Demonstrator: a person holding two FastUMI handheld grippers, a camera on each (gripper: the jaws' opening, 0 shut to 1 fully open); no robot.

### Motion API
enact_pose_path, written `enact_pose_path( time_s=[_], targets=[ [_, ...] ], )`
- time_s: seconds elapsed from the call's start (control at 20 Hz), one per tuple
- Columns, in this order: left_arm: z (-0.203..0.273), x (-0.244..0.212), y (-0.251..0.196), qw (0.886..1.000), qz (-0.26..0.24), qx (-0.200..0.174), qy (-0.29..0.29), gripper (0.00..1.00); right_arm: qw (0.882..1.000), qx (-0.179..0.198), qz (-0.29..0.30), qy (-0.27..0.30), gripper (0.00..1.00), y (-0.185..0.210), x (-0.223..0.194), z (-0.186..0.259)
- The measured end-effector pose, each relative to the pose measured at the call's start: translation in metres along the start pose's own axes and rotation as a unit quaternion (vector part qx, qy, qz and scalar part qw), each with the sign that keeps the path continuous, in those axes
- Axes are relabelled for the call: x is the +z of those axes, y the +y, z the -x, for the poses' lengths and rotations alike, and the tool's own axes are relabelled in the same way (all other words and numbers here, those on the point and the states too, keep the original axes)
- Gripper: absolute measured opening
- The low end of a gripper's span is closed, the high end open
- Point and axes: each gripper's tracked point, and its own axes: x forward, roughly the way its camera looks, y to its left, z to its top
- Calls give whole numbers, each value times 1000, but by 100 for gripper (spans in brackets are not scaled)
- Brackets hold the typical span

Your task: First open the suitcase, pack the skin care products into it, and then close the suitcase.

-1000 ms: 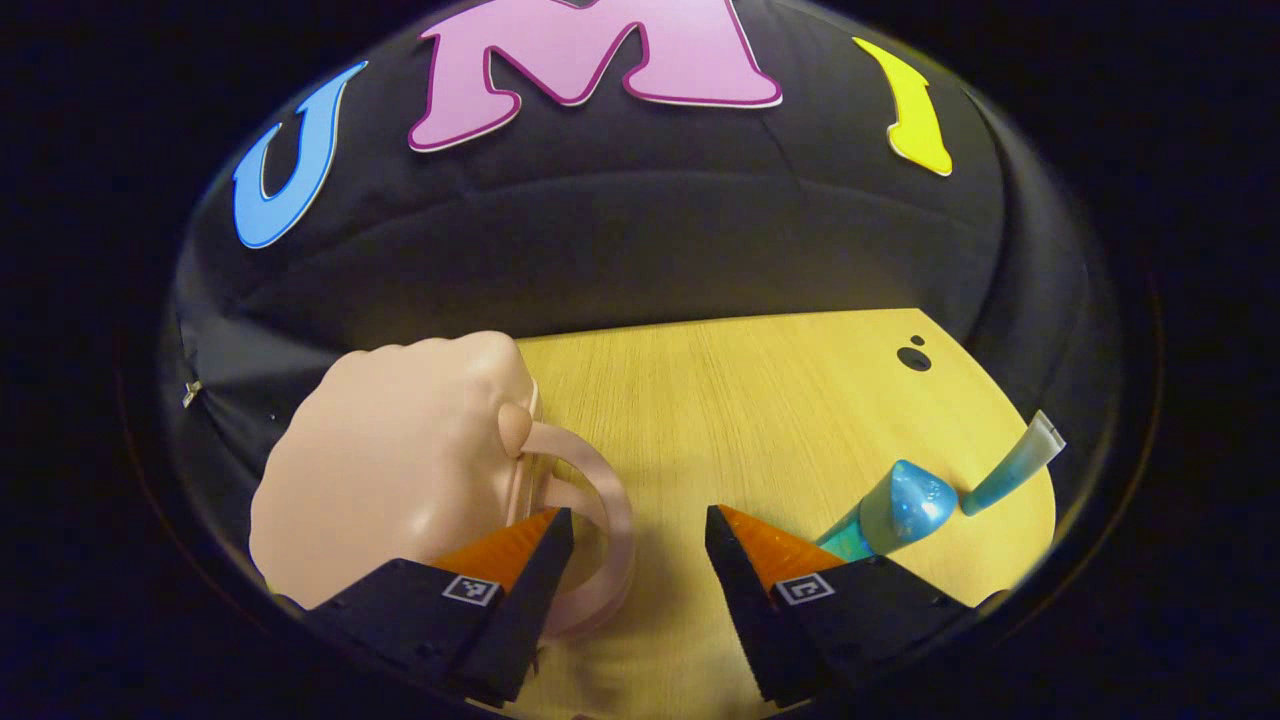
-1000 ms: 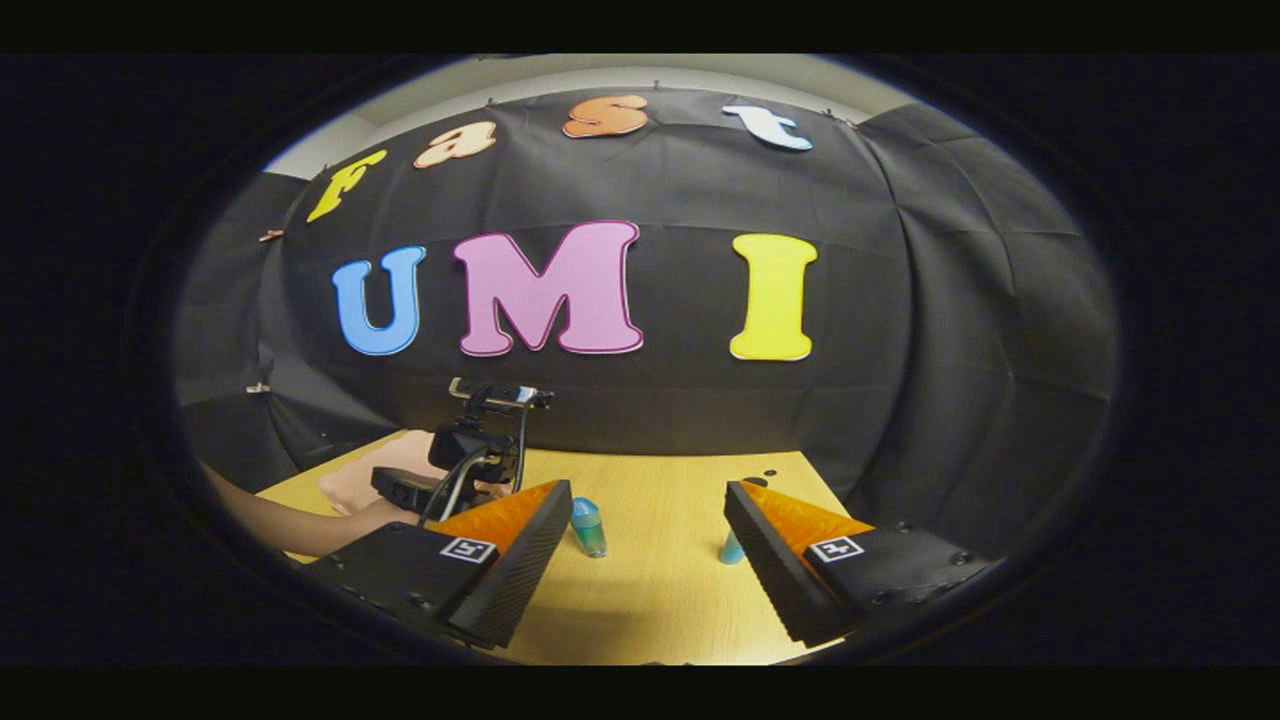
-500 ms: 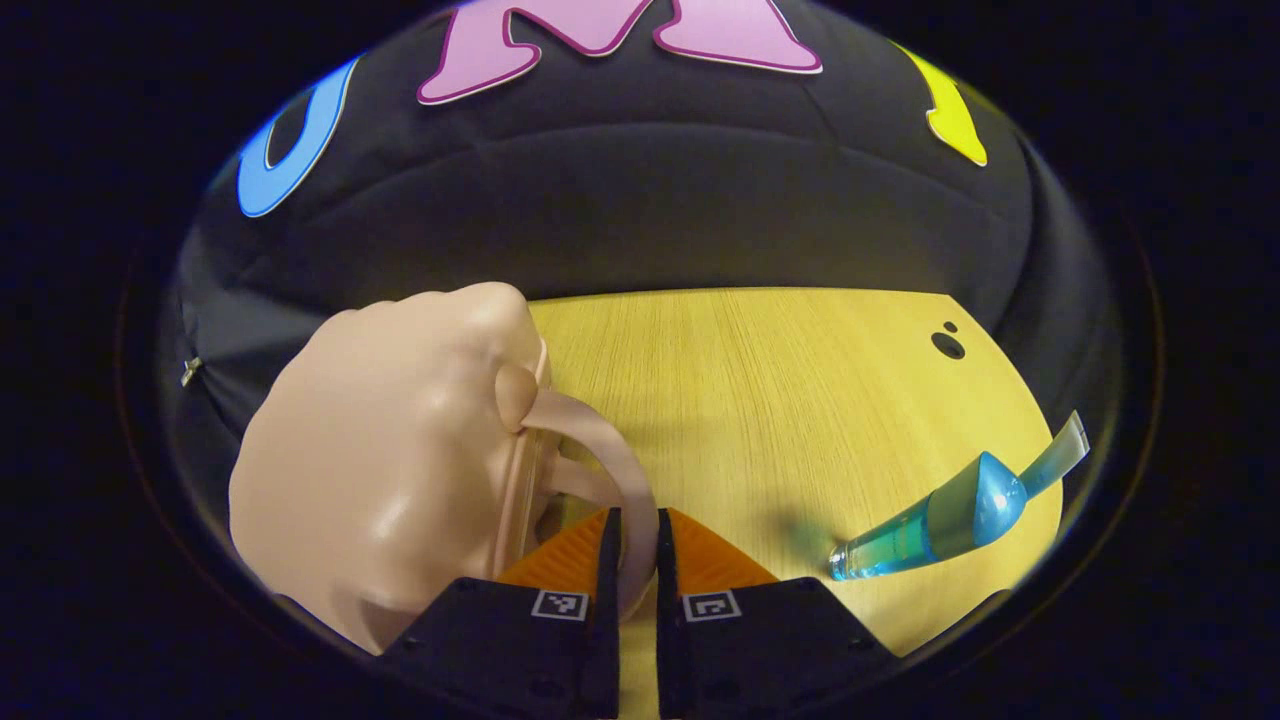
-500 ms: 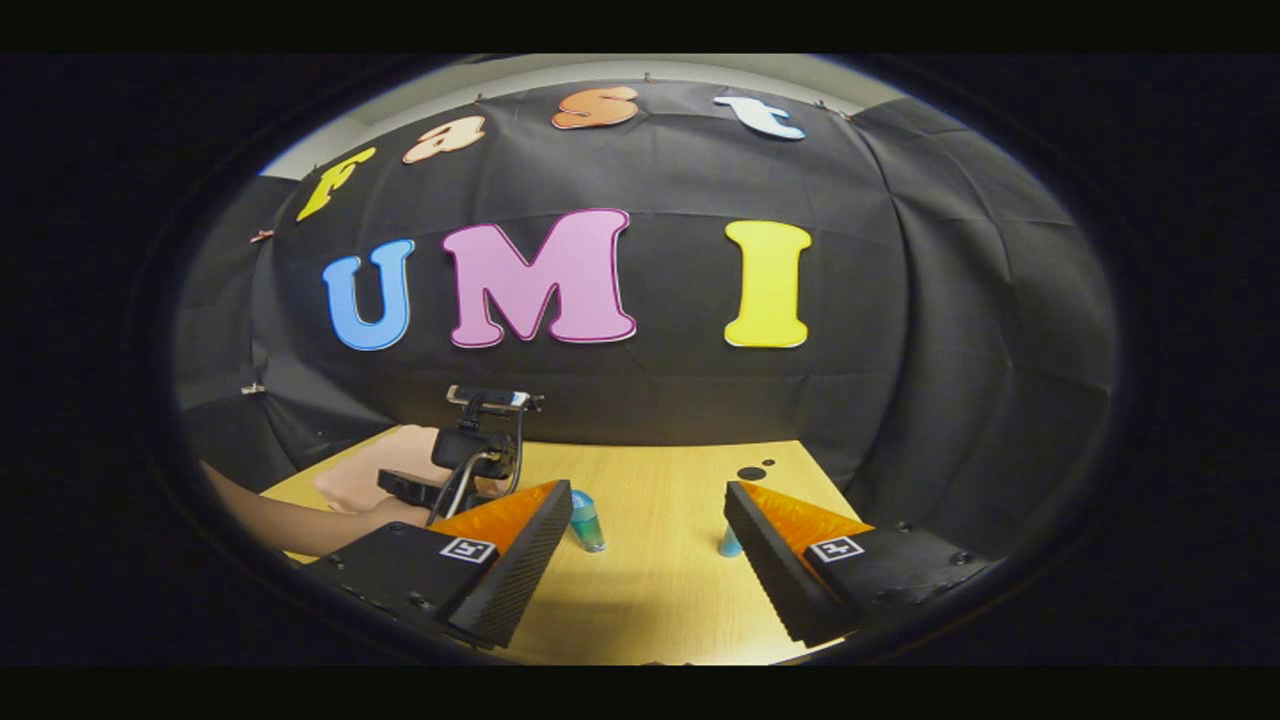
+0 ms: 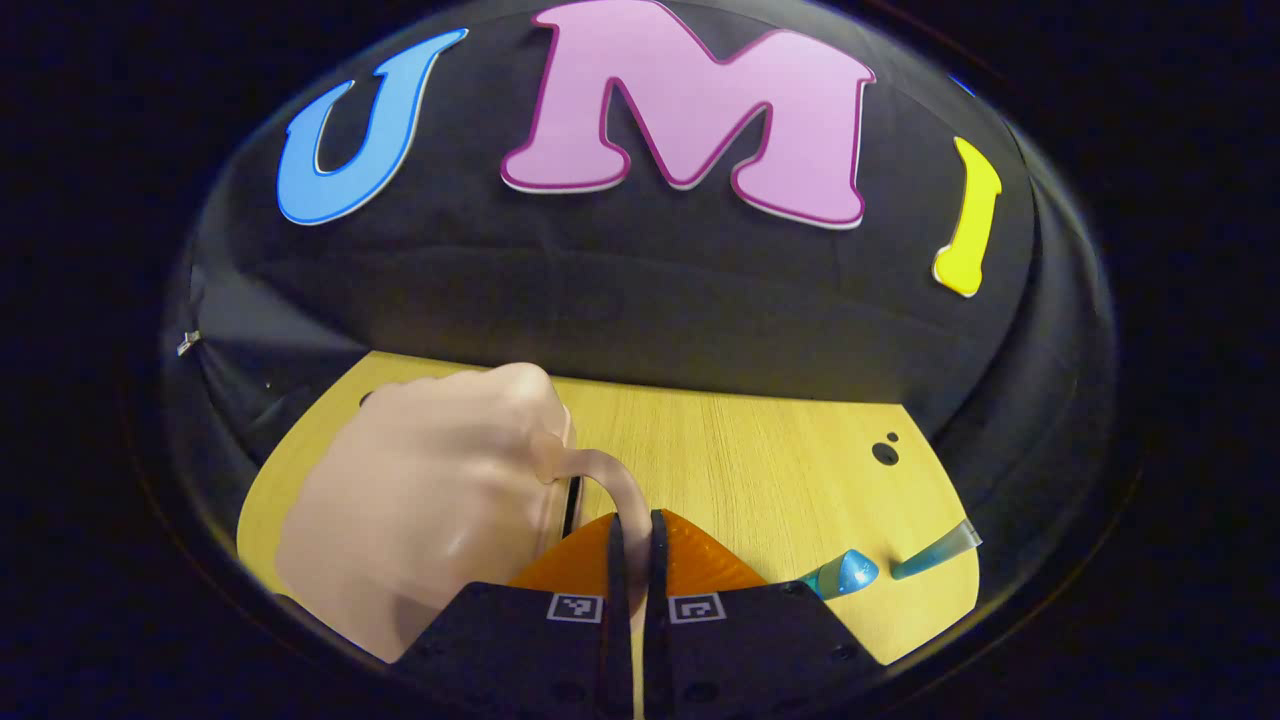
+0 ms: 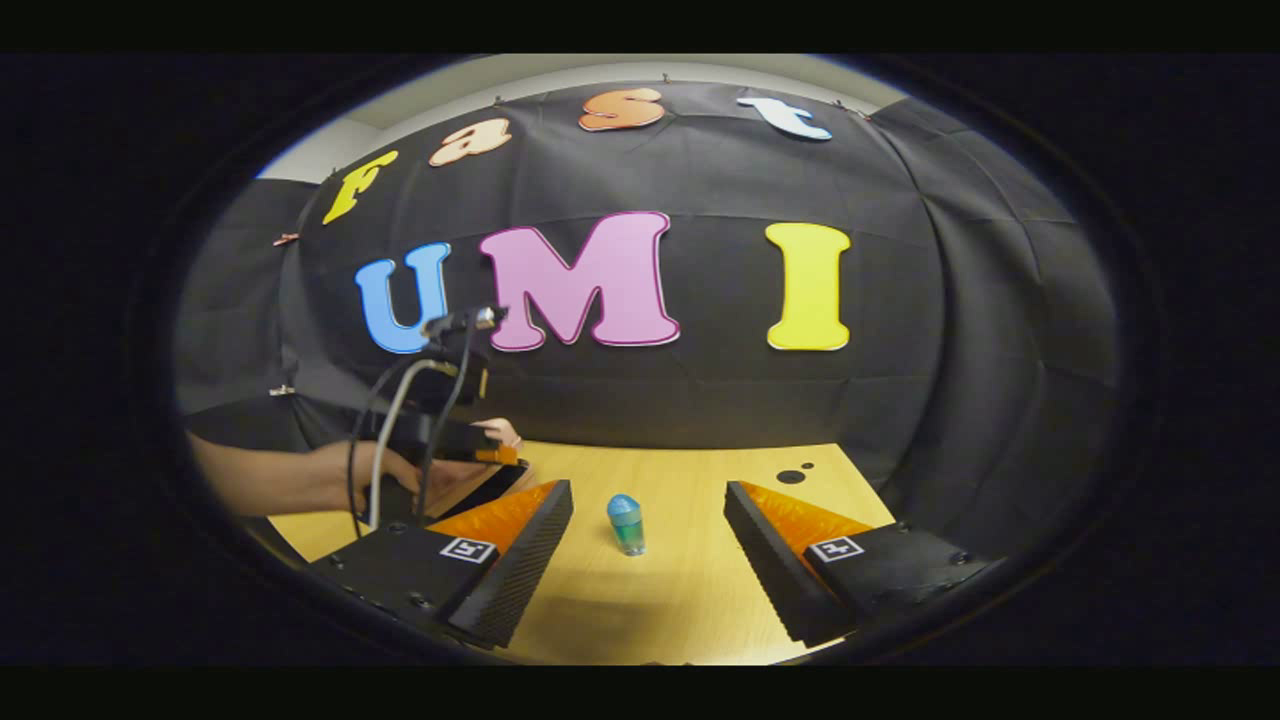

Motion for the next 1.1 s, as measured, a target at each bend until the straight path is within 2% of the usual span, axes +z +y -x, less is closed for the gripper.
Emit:
enact_pose_path(
  time_s=[0.25, 0.45, 0.6, 0.75, 0.8, 0.85, 0.95, 1.0, 1.1],
  targets=[
    [58, 77, 86, 1000, -13, 15, -22, 9, 1000, 24, 7, -4, 97, 25, 4, -2],
    [87, 116, 203, 994, -65, 82, -38, 9, 999, 29, 9, -17, 97, 44, 17, -1],
    [88, 126, 277, 993, -31, 102, -44, 9, 999, 27, 18, -17, 97, 61, 14, -5],
    [71, 112, 357, 989, -31, 138, -38, 9, 999, 26, 19, -1, 97, 74, 8, -10],
    [63, 107, 378, 988, -20, 150, -35, 13, 1000, 21, 15, -2, 97, 76, 9, -12],
    [53, 98, 395, 987, -13, 157, -33, 9, 1000, 15, 15, -3, 97, 78, 9, -15],
    [32, 82, 438, 982, -31, 184, -28, 9, 1000, 4, 22, 1, 97, 81, 4, -23],
    [21, 72, 456, 980, -39, 192, -23, 9, 1000, -1, 26, 5, 97, 82, 0, -27],
    [-8, 48, 481, 980, -14, 197, -10, 9, 999, -20, 33, 4, 97, 75, -6, -34]
  ],
)
